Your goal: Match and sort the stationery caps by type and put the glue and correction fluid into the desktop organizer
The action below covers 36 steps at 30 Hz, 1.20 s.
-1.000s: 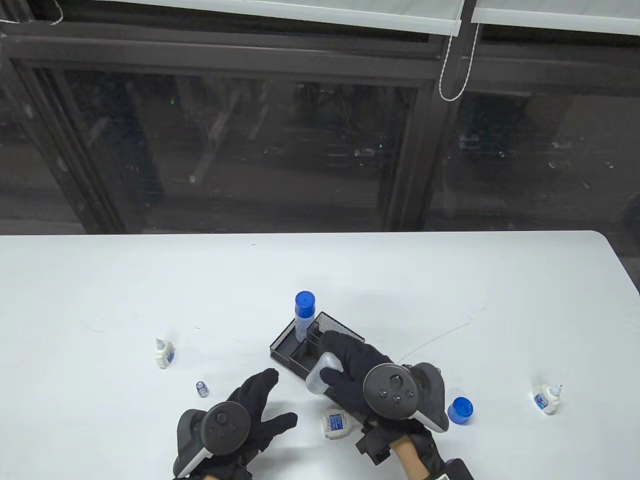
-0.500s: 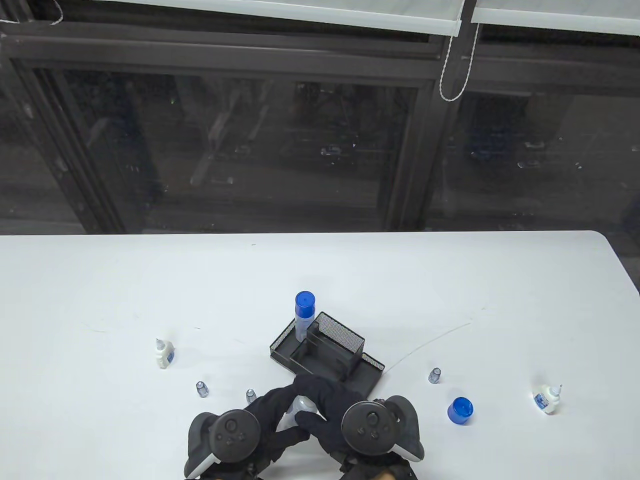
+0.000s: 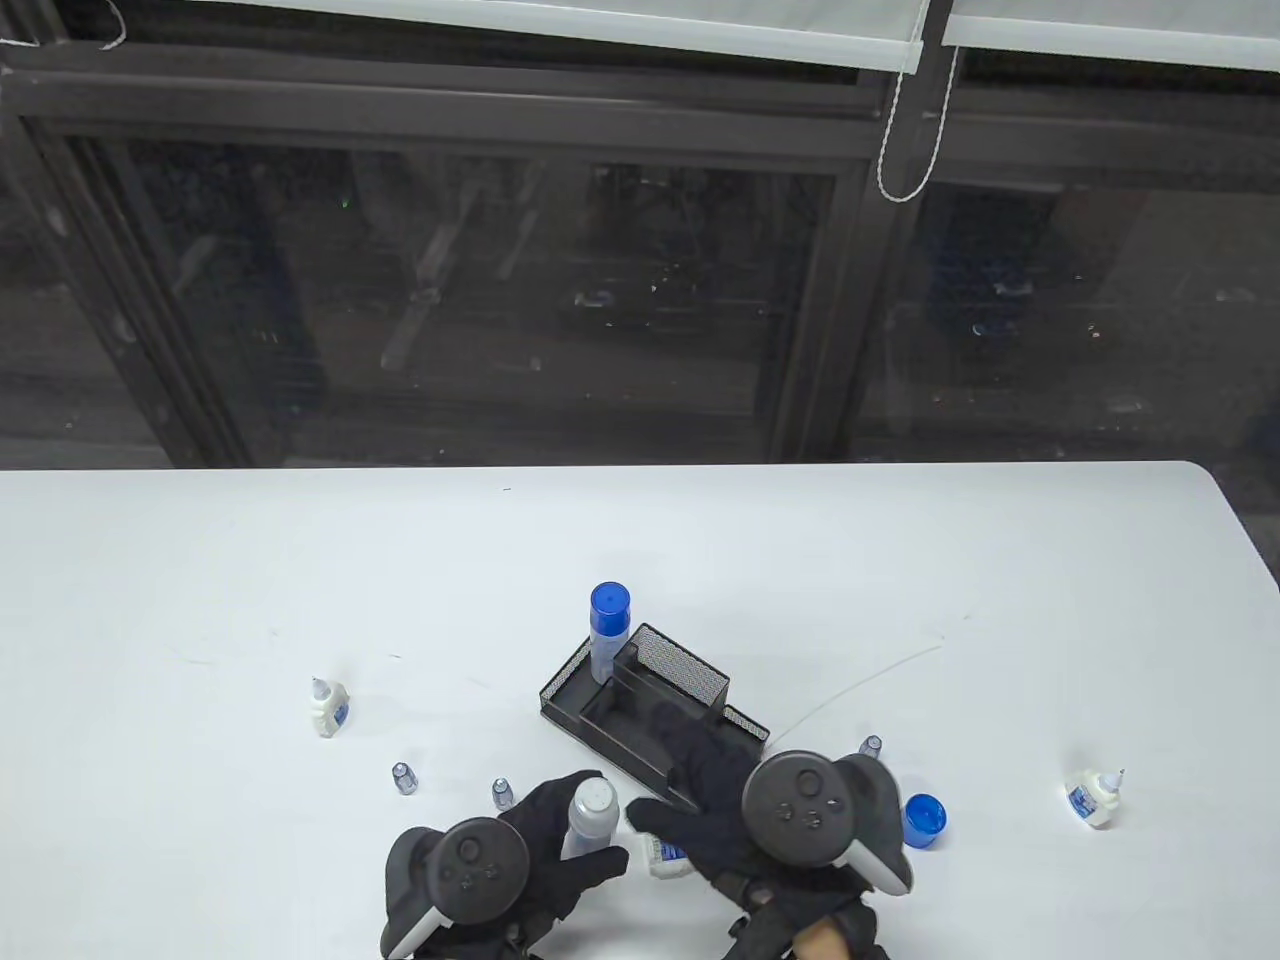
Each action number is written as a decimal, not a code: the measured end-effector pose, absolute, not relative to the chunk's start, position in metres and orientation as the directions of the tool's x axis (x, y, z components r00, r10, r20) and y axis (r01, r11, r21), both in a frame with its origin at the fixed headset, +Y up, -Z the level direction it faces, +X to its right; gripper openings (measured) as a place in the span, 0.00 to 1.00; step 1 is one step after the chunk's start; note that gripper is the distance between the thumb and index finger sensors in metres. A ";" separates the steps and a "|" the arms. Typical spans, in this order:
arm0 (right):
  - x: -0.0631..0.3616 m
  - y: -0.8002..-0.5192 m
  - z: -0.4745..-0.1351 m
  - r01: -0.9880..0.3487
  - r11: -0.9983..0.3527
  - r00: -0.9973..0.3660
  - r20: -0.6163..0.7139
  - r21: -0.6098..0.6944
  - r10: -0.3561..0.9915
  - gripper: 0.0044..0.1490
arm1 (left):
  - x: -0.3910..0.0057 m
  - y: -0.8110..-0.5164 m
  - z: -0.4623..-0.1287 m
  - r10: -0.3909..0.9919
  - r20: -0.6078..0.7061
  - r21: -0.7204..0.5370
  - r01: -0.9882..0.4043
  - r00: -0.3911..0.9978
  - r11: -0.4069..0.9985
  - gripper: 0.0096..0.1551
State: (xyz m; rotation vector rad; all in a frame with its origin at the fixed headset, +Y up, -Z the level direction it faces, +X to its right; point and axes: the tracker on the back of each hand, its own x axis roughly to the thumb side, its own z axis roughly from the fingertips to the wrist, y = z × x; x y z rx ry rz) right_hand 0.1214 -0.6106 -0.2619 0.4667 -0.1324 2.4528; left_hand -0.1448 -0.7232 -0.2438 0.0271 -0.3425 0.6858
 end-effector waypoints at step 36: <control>0.205 -0.676 -0.279 -0.254 -0.966 -0.961 -0.123 0.056 0.246 0.42 | -0.151 -0.724 -0.245 0.637 0.305 -0.078 -0.648 0.708 0.757 0.43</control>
